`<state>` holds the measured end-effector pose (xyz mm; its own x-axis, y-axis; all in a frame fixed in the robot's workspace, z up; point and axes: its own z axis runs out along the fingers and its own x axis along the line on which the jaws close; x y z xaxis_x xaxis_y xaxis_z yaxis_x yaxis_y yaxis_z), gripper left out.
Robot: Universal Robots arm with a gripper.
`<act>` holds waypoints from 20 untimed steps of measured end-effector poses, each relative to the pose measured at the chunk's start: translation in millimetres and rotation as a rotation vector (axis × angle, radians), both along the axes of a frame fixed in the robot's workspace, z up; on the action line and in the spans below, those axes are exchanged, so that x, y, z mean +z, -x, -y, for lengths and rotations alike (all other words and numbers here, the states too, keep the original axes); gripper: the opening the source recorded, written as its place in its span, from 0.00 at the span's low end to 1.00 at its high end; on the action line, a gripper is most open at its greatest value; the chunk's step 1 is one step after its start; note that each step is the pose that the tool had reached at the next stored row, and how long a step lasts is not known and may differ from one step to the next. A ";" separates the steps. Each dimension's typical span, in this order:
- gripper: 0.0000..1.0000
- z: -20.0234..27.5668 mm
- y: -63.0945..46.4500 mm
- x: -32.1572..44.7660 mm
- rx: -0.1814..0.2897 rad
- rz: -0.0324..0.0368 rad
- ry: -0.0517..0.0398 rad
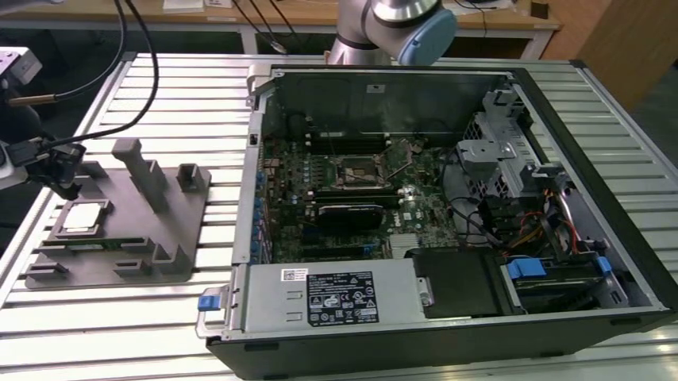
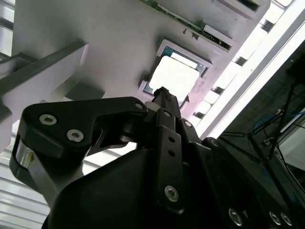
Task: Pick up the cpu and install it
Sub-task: 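Pick up the cpu and move it towards the insertion slot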
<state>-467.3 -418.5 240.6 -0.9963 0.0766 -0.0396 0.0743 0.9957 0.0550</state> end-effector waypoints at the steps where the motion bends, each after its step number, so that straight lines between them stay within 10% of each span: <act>1: 0.11 0.2 0.4 -1.2 0.000 -0.0003 -0.0001; 20: 0.11 3.1 3.3 -25.7 0.000 -0.0242 0.0003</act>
